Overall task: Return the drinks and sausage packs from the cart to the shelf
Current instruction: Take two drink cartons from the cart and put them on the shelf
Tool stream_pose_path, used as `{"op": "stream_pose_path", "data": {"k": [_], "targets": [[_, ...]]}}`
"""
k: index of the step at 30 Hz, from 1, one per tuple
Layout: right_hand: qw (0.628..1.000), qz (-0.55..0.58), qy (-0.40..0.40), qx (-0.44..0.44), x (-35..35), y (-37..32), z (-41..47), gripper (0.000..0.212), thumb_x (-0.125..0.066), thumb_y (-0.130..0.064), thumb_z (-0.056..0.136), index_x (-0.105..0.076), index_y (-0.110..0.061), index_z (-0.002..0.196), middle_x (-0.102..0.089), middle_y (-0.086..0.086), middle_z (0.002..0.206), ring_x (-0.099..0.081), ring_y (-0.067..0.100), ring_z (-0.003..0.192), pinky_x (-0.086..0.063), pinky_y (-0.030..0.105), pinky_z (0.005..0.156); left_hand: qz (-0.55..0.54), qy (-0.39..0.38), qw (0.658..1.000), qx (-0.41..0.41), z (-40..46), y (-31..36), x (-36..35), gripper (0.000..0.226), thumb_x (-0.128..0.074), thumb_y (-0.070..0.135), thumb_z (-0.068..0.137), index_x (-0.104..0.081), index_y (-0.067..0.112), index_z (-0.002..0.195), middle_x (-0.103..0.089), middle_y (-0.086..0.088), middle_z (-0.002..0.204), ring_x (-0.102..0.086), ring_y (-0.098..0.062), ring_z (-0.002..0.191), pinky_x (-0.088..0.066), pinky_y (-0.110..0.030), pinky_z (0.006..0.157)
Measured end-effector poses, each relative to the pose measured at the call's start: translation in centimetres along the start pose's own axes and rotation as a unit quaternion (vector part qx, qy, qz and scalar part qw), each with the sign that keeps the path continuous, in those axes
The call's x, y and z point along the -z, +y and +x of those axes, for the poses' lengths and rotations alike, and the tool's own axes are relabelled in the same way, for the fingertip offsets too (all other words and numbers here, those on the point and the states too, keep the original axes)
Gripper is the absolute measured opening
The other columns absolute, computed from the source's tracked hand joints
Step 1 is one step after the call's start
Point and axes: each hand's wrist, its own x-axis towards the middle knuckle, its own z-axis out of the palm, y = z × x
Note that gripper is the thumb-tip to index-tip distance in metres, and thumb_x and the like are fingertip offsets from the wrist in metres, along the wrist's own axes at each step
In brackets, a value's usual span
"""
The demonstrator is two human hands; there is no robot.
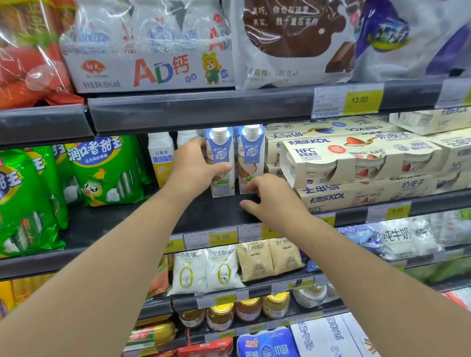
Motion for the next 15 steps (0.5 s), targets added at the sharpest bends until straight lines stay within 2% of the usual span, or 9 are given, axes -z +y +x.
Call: {"op": "stream_pose_path", "data": {"k": [7,10,12,15], "targets": [[0.999,0.004,0.002,-0.032,-0.13,-0.29,0.49,0.032,-0.068,-0.033,0.086,-0.066,-0.014,0.111,-0.062,0.003,0.113,-0.058,0.022,0.106,-0.051,0.039,0.092,0.019,0.012,1.0,0.002,-0.3,0.33,-0.09,0.044,-0.081,0.026,0.08,-0.06,0.018,0.118,-0.07,0.003,0.113,-0.059,-0.007,0.09,-0.039,-0.013,0.058],[0.999,0.01,0.0,-0.042,-0.2,-0.25,0.59,0.03,-0.069,-0.032,0.085,-0.066,-0.015,0.11,-0.061,0.004,0.111,-0.058,0.022,0.105,-0.051,0.04,0.092,0.012,0.022,1.0,0.0,-0.56,0.02,-0.3,0.045,-0.081,0.026,0.08,-0.06,0.018,0.119,-0.07,0.002,0.115,-0.061,-0.007,0.093,-0.047,-0.017,0.067],[0.999,0.012,-0.003,-0.045,-0.14,-0.3,0.61,0.028,-0.069,-0.031,0.085,-0.067,-0.016,0.108,-0.061,0.004,0.11,-0.057,0.022,0.105,-0.051,0.04,0.092,0.009,0.027,1.0,-0.004,-0.65,-0.12,-0.46,0.045,-0.082,0.026,0.08,-0.06,0.018,0.118,-0.07,0.002,0.115,-0.062,-0.008,0.094,-0.052,-0.024,0.076],[0.999,0.008,-0.007,-0.047,0.0,-0.46,0.61,0.028,-0.069,-0.031,0.084,-0.067,-0.015,0.108,-0.061,0.004,0.11,-0.058,0.022,0.105,-0.051,0.039,0.092,0.008,0.026,1.0,-0.008,-0.59,-0.09,-0.58,0.044,-0.081,0.026,0.081,-0.059,0.017,0.119,-0.069,0.003,0.116,-0.061,-0.007,0.094,-0.053,-0.027,0.08]]}}
